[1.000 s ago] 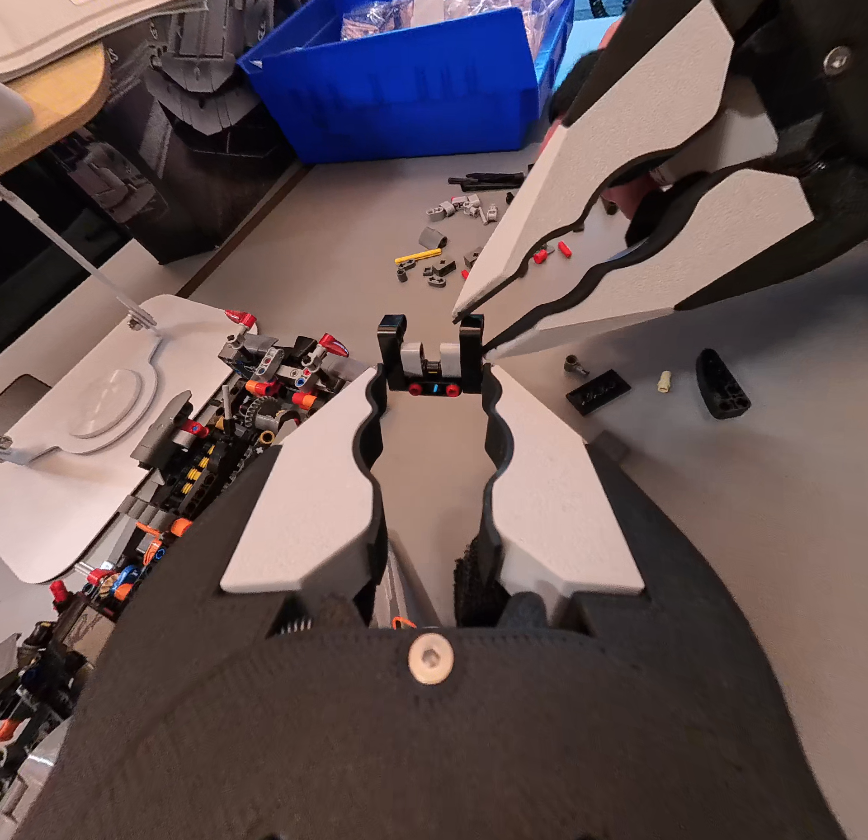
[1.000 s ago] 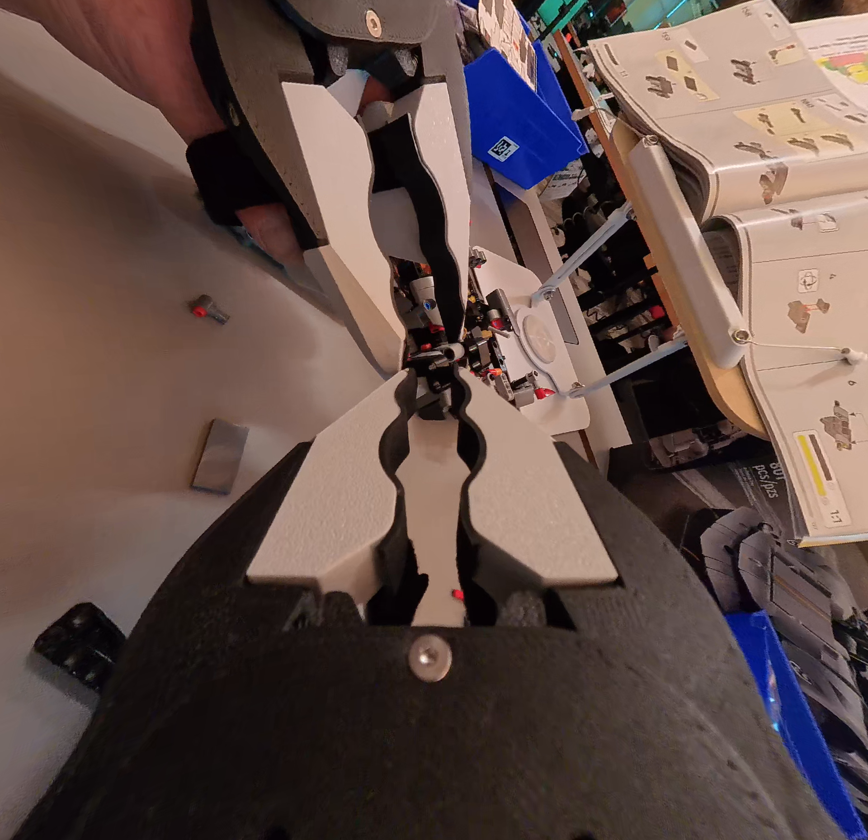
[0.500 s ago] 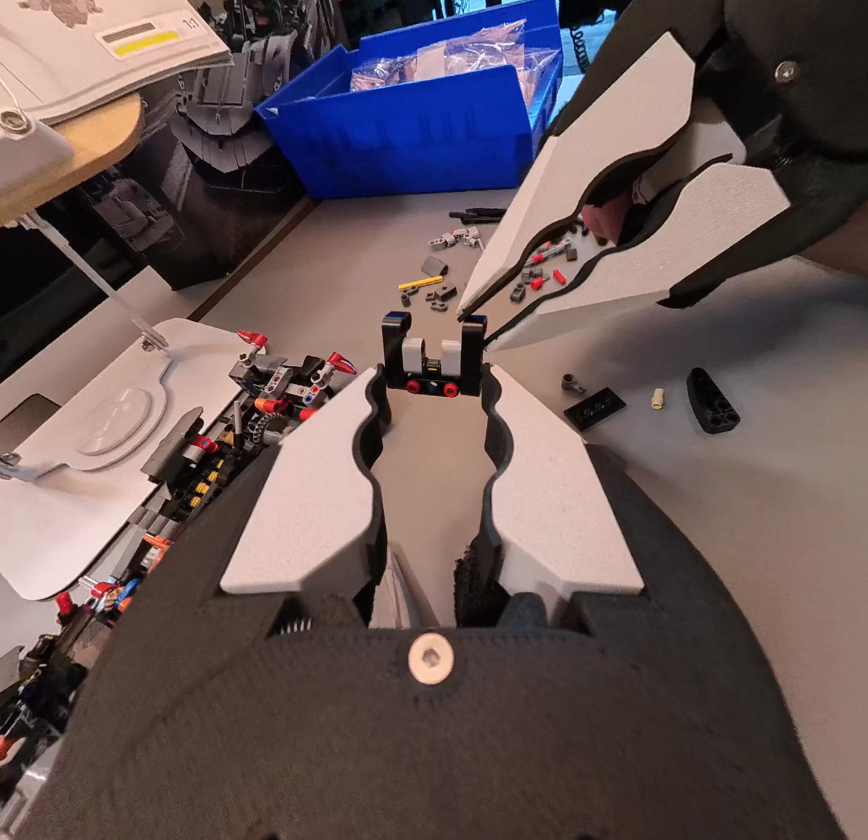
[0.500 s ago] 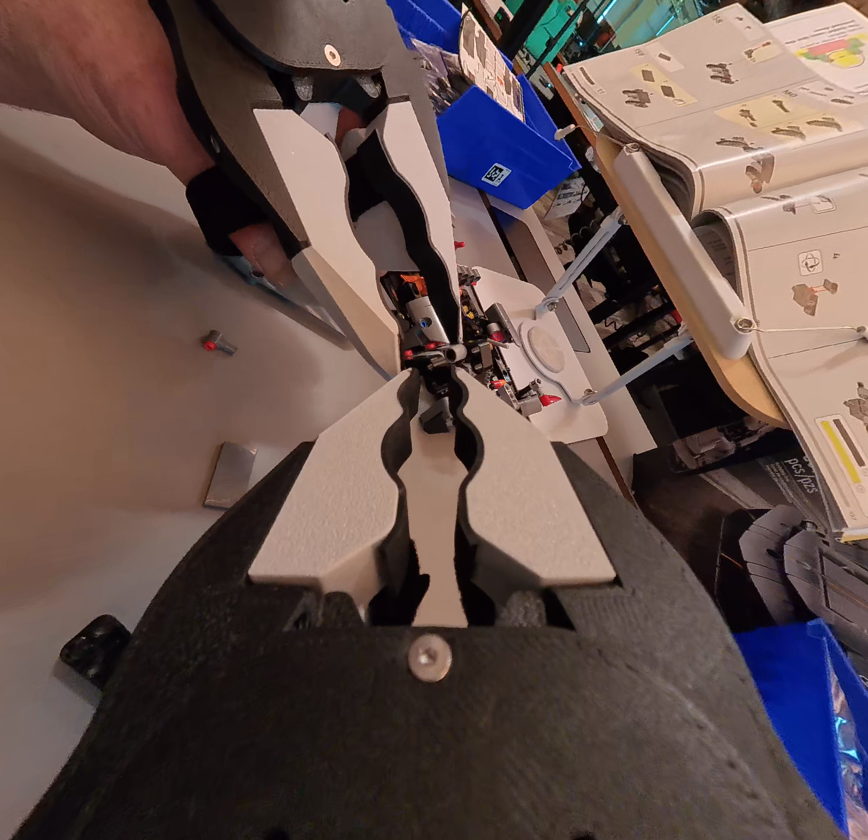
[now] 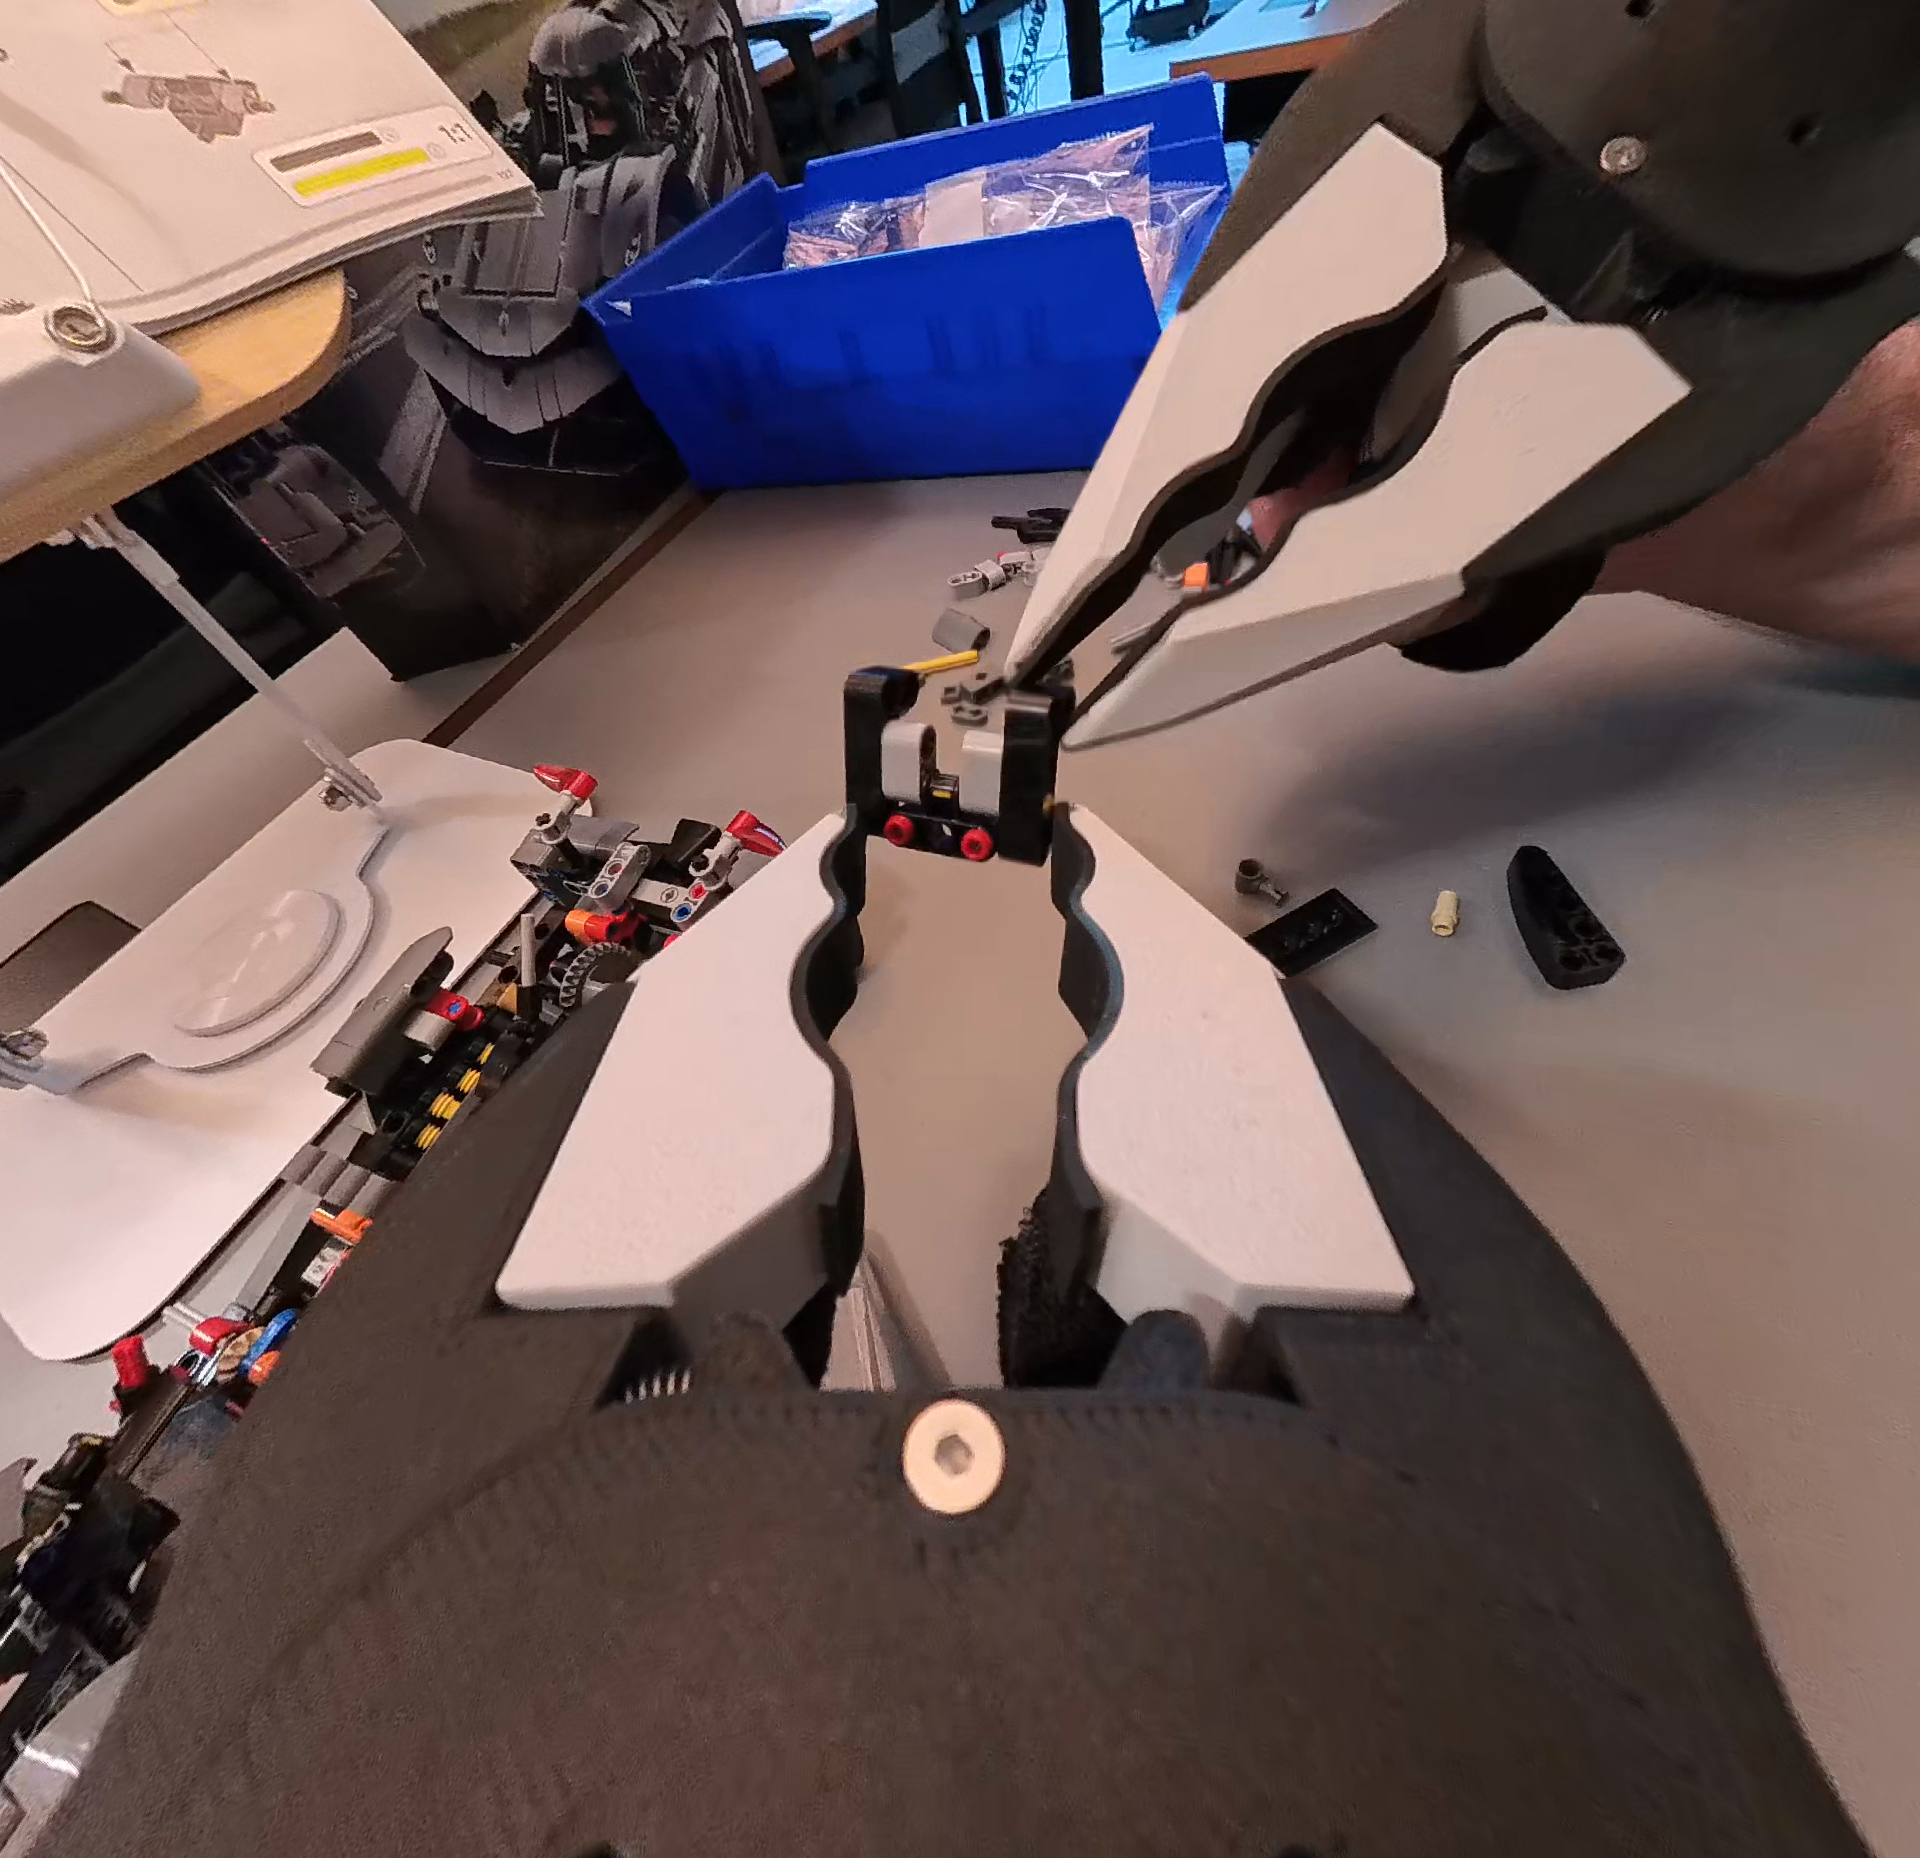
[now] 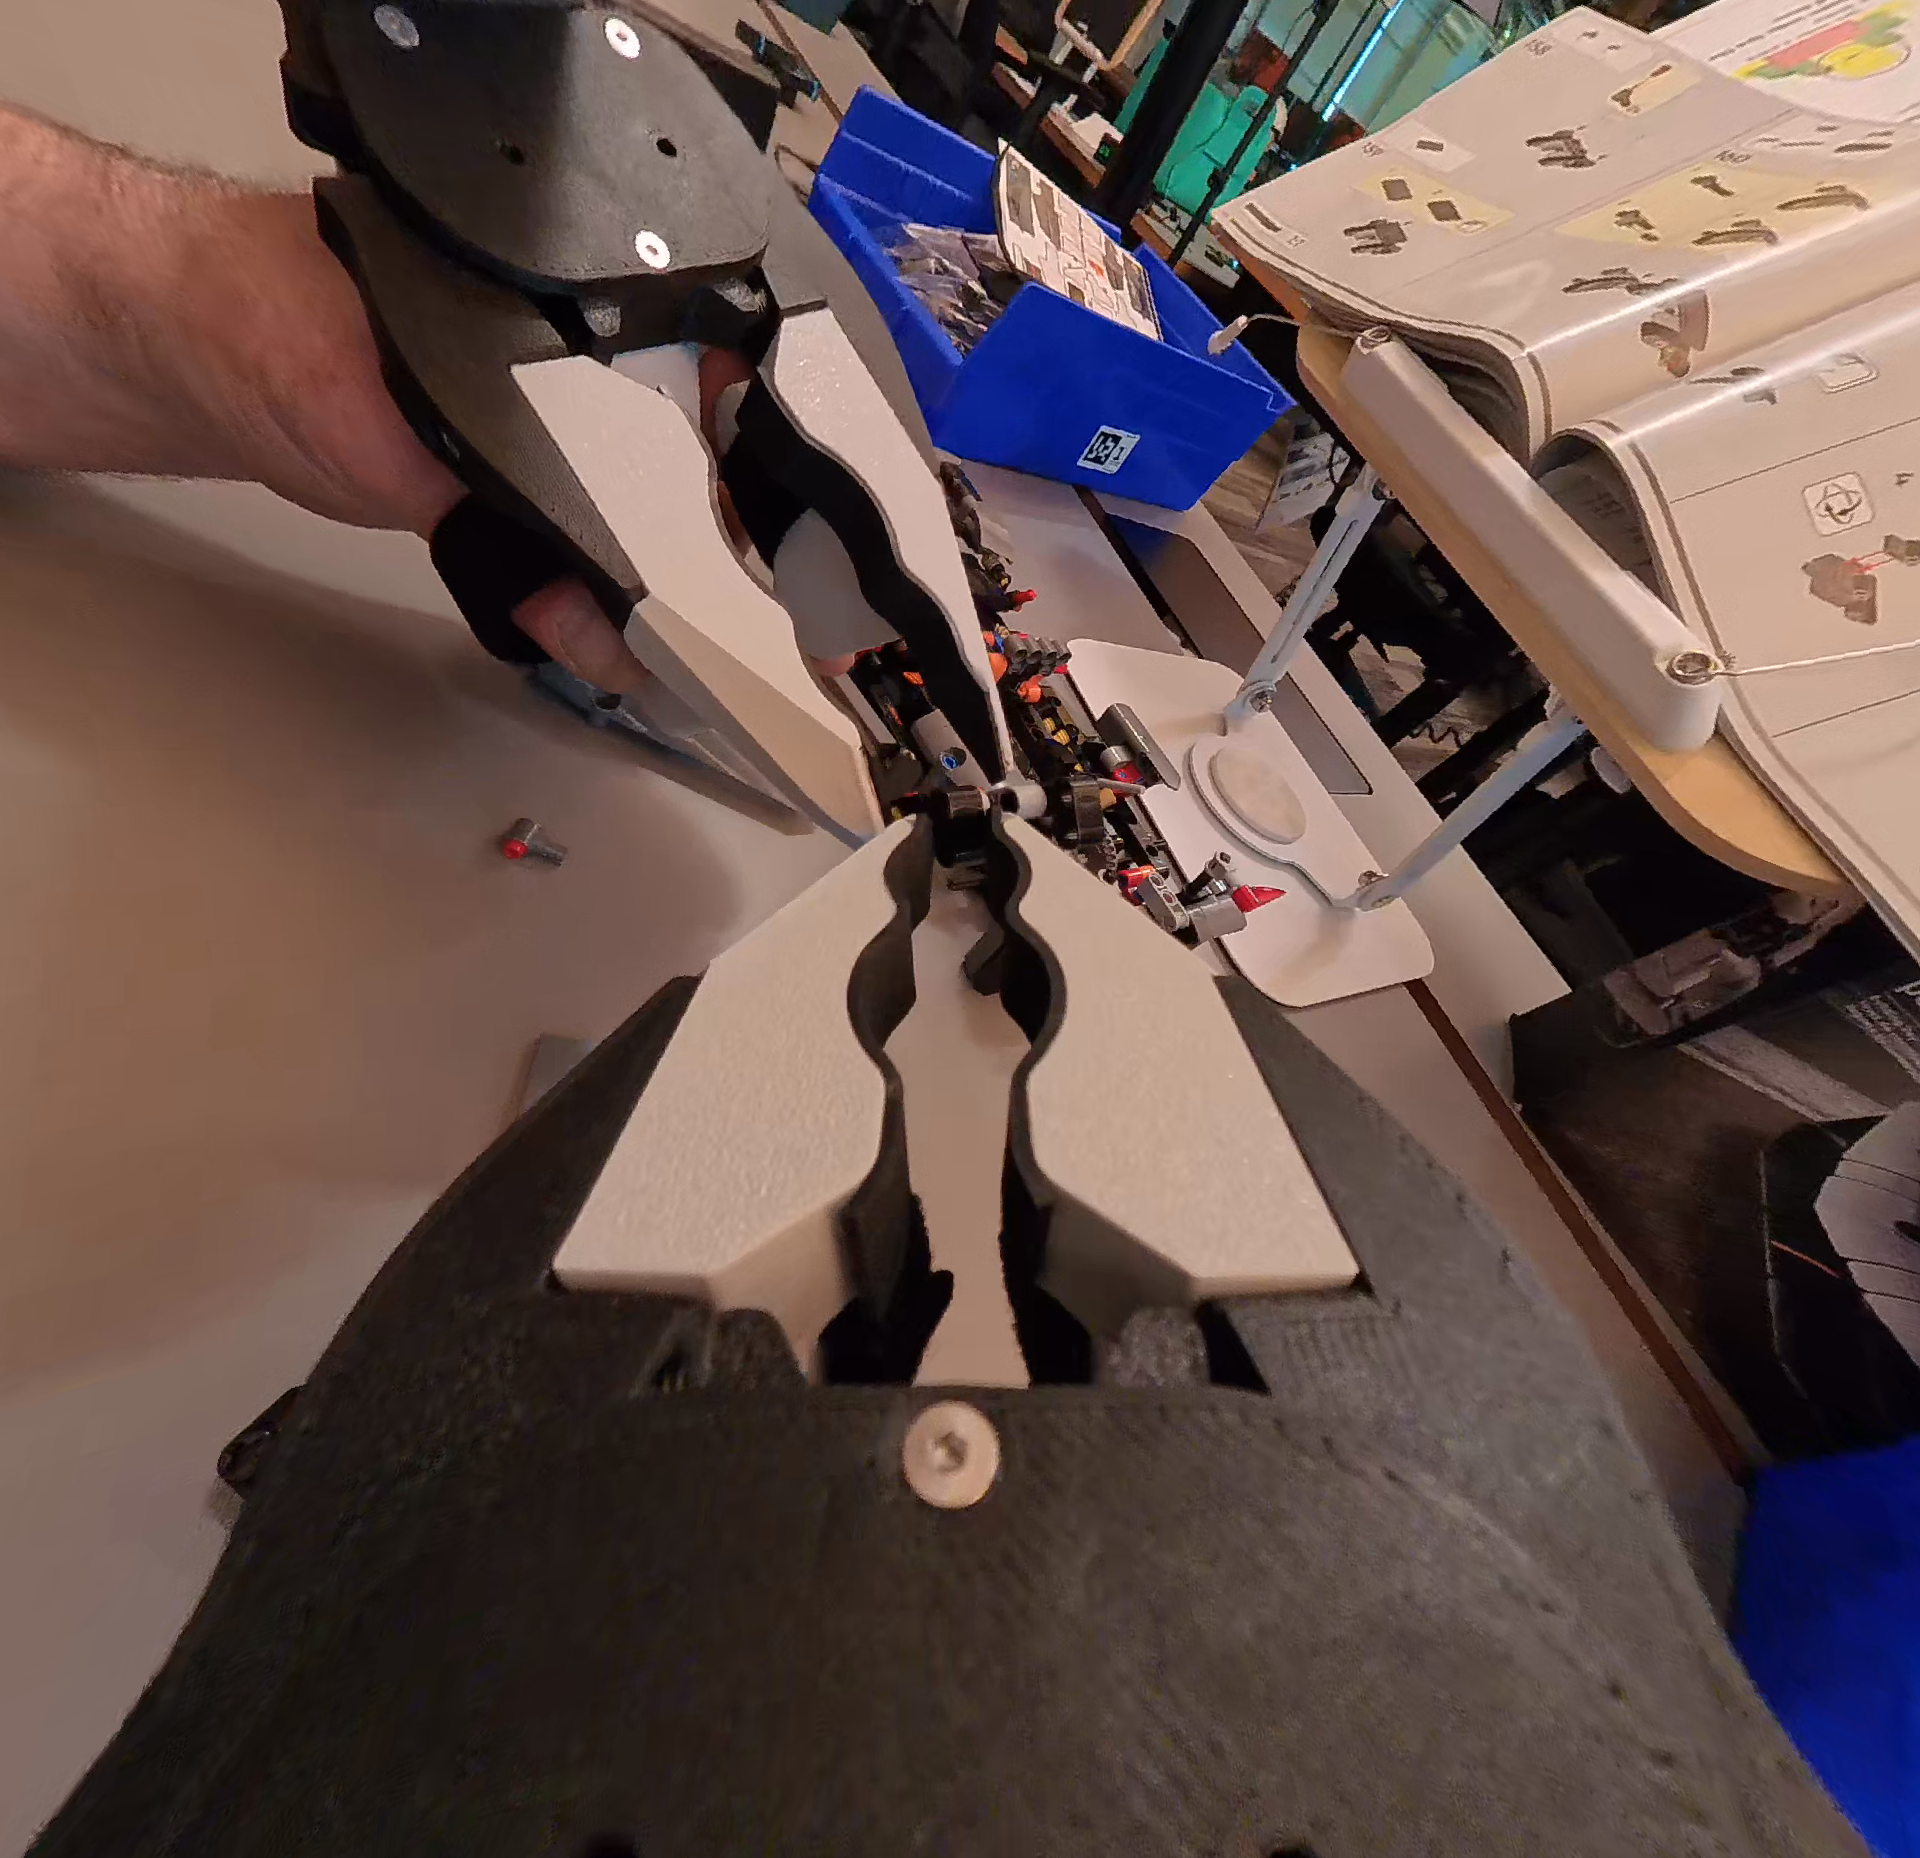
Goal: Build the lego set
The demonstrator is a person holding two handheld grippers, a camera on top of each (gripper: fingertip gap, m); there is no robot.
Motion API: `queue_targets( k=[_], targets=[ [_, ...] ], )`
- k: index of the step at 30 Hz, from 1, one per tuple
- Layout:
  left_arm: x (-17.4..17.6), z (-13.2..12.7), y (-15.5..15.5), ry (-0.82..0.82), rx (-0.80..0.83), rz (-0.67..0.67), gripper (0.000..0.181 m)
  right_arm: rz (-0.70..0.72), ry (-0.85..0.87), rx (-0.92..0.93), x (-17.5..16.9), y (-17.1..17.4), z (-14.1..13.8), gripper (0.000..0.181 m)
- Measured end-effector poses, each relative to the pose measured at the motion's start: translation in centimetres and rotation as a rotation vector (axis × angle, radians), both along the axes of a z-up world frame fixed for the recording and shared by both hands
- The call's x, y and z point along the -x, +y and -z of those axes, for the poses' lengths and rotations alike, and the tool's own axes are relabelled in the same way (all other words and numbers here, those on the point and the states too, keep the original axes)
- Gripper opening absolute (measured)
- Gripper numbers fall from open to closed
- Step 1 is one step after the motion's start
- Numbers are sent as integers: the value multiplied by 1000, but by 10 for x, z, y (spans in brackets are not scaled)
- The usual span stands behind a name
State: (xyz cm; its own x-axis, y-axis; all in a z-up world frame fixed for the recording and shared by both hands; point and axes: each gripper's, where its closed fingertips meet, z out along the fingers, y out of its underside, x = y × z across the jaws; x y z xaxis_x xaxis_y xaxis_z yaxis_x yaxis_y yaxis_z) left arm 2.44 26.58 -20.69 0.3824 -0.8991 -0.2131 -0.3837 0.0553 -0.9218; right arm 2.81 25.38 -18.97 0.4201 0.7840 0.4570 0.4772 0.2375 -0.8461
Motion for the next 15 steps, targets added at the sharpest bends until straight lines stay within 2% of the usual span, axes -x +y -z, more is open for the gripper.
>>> queue_targets(
  k=[7, 15],
  targets=[
    [3, -6, 2, -62, 52, 5, 37, -10, 141, 64, -7, 3, -14, 8],
    [2, -31, -10, -420, 414, 173, 44, -118, 325, 136, -10, -8, -37, 8]
  ],
)
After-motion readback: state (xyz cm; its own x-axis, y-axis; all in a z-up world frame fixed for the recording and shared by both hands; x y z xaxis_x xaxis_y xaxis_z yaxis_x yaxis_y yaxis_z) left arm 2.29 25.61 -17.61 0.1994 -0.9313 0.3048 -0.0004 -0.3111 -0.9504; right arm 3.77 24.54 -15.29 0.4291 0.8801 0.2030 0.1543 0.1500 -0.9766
